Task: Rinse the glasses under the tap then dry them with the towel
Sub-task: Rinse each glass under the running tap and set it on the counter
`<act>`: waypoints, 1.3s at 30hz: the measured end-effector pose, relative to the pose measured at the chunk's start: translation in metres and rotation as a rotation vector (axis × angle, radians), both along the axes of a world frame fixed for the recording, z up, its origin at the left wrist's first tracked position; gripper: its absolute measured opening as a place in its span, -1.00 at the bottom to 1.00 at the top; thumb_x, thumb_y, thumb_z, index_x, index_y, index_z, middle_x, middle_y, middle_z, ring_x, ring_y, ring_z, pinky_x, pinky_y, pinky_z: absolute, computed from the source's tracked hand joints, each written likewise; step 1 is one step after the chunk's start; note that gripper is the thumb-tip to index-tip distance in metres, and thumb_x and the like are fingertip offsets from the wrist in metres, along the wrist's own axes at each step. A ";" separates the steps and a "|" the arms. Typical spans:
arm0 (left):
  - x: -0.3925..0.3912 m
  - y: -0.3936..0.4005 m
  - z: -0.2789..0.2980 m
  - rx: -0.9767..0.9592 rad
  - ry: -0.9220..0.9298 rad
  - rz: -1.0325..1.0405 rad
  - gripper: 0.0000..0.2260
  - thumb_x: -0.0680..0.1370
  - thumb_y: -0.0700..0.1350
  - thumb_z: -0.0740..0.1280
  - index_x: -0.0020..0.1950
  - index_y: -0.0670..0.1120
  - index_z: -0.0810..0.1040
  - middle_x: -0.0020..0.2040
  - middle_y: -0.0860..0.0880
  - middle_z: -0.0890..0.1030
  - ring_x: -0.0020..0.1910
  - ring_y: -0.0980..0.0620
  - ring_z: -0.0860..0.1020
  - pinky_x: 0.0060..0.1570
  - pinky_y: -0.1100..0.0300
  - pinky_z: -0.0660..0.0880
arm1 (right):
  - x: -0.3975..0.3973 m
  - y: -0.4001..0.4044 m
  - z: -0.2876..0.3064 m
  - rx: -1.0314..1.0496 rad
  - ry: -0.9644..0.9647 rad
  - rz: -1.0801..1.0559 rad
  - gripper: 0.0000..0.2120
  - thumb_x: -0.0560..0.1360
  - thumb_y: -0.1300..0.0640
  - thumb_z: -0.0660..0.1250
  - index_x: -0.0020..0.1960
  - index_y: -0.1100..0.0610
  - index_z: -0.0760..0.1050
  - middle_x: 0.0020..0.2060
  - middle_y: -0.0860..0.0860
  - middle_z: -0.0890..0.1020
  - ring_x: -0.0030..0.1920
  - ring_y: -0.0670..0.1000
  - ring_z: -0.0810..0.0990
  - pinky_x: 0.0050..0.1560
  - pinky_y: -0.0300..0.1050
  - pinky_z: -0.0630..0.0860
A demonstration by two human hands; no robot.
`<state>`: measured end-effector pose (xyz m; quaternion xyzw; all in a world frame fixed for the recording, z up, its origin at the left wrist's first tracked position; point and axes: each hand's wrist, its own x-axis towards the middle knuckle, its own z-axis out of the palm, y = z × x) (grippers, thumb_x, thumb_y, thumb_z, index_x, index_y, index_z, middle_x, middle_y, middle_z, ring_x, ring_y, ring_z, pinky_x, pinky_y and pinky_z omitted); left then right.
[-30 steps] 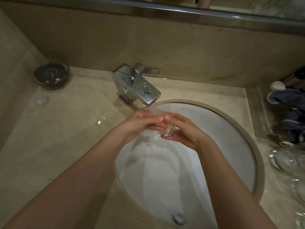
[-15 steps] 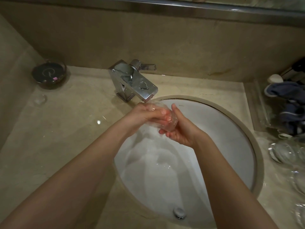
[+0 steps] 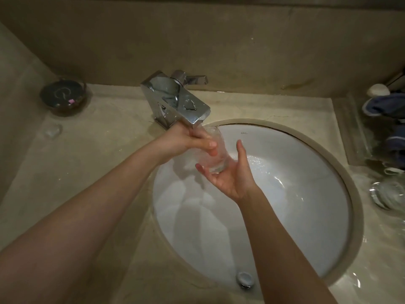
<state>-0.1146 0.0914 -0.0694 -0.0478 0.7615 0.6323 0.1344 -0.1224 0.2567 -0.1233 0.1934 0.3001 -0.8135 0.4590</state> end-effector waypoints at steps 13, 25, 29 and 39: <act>-0.004 -0.004 0.001 -0.152 -0.107 -0.163 -0.91 0.53 -0.23 0.41 -0.18 -0.14 0.66 -0.24 -0.01 0.71 -0.19 0.08 0.66 0.03 0.18 0.56 | 0.001 -0.022 -0.012 -0.019 0.022 0.034 -0.32 0.50 -0.33 0.15 0.37 0.17 0.43 0.11 0.17 0.65 -0.10 0.14 0.69 -0.33 -0.23 0.58; 0.002 -0.008 -0.009 -0.100 -0.087 -0.178 -0.89 0.50 -0.25 0.43 -0.09 -0.30 0.65 -0.26 -0.13 0.66 -0.22 0.08 0.57 -0.08 0.18 0.52 | -0.019 -0.011 0.006 0.202 0.023 0.203 -0.38 0.59 -0.34 -0.08 0.24 0.07 0.50 -0.13 0.18 0.62 -0.48 -0.01 0.54 -0.53 -0.35 0.37; 0.001 -0.003 -0.012 -0.118 -0.056 0.028 -0.61 0.37 0.04 0.47 -0.17 -0.31 0.60 -0.24 -0.22 0.61 -0.22 0.01 0.55 -0.13 0.16 0.46 | -0.020 -0.025 0.003 0.274 0.046 0.129 -0.56 0.63 -0.17 -0.03 0.14 0.15 0.42 -0.33 0.12 0.51 -0.60 -0.07 0.33 -0.57 -0.34 0.19; 0.011 0.010 -0.026 -0.502 0.031 -0.176 -0.72 0.33 0.18 0.35 -0.34 -0.03 0.61 -0.40 0.00 0.60 -0.34 0.02 0.56 -0.21 0.03 0.53 | -0.019 -0.021 -0.011 0.291 -0.107 0.189 -0.60 0.60 -0.16 0.04 -0.12 0.10 0.49 -0.42 -0.02 0.41 -0.63 -0.12 0.36 -0.64 -0.41 0.22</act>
